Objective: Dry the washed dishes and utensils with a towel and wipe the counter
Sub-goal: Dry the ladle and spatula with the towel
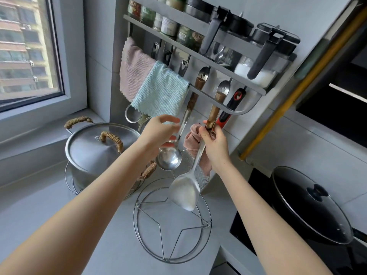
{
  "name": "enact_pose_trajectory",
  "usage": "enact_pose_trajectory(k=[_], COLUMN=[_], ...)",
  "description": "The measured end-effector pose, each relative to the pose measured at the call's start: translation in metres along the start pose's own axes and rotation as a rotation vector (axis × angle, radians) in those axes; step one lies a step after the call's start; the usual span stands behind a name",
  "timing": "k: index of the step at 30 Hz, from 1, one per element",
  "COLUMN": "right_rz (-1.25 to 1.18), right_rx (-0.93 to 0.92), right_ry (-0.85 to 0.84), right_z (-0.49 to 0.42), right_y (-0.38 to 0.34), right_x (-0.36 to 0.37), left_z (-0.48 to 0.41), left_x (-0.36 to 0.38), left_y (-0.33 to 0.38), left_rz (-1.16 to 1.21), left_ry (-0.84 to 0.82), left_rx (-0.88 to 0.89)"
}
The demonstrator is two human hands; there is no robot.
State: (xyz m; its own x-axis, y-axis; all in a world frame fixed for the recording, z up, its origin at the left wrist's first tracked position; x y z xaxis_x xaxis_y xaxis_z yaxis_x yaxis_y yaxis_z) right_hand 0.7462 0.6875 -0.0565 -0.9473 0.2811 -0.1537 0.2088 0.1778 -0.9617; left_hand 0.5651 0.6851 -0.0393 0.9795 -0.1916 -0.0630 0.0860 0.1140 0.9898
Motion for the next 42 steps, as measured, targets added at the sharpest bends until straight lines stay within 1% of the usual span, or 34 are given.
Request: enact_pose_trajectory(k=[2, 3, 4, 7, 8, 10, 14, 19, 23, 27, 31, 33, 35, 38, 40, 42], right_rz=[-0.015, -0.021, -0.03, -0.067, -0.075, -0.091, -0.085, 0.002, 0.082, 0.256, 0.333, 0.29, 0.2, 0.071, -0.061, -0.216], right_rx=[-0.002, -0.001, 0.001, 0.01, 0.016, 0.027, 0.072, 0.139, 0.109, 0.1, 0.099, 0.093, 0.086, 0.087, 0.116, 0.192], right_ry=[0.014, 0.022, 0.035, 0.073, 0.083, 0.102, 0.114, 0.157, 0.196, 0.256, 0.272, 0.261, 0.215, 0.109, 0.01, -0.114], right_z=[-0.003, -0.004, -0.005, -0.009, -0.011, -0.012, -0.013, -0.01, -0.006, 0.008, 0.036, 0.05, 0.062, 0.078, 0.091, 0.107], right_y=[-0.001, -0.001, -0.002, -0.004, -0.005, -0.005, 0.001, 0.011, 0.013, 0.017, 0.017, 0.017, 0.017, 0.012, 0.006, -0.001], right_x=[0.001, 0.003, 0.004, 0.007, 0.007, 0.008, 0.009, 0.003, -0.005, -0.014, -0.03, -0.038, -0.039, -0.032, -0.02, -0.003], left_z=[-0.003, -0.005, -0.007, -0.009, -0.011, -0.016, -0.031, -0.034, -0.035, -0.03, -0.012, 0.0, 0.015, 0.043, 0.064, 0.09], left_x=[-0.005, -0.008, -0.01, -0.005, -0.001, 0.009, 0.014, 0.013, 0.014, 0.017, 0.017, 0.015, 0.011, -0.003, -0.012, -0.02], left_y=[0.003, 0.005, 0.009, 0.034, 0.043, 0.057, 0.066, 0.068, 0.068, 0.068, 0.057, 0.046, 0.037, 0.024, 0.007, -0.012], left_rz=[0.019, -0.008, -0.1, -0.696, -0.839, -1.038, -1.226, -1.236, -1.241, -1.266, -1.223, -1.222, -1.206, -1.081, -0.944, -0.798], left_ry=[0.053, 0.102, 0.168, 0.38, 0.41, 0.387, 0.352, 0.378, 0.379, 0.36, 0.39, 0.394, 0.419, 0.517, 0.547, 0.522], left_rx=[0.03, 0.073, 0.152, 0.477, 0.564, 0.637, 0.63, 0.641, 0.63, 0.58, 0.56, 0.541, 0.532, 0.51, 0.419, 0.272])
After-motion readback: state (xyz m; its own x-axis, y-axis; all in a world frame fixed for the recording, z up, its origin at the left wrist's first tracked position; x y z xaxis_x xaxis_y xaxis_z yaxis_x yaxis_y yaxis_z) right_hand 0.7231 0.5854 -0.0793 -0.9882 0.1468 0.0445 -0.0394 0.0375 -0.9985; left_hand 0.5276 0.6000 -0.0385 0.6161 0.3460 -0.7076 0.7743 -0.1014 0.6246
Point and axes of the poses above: each hand's wrist, its own z-axis away from the middle knuckle, its own x-axis out of the palm, y = z × x, the point moved 5 cm from there along -z, towards the middle knuckle, and after that the axes turned 7 degrees about -z, right-handed, at the moved point
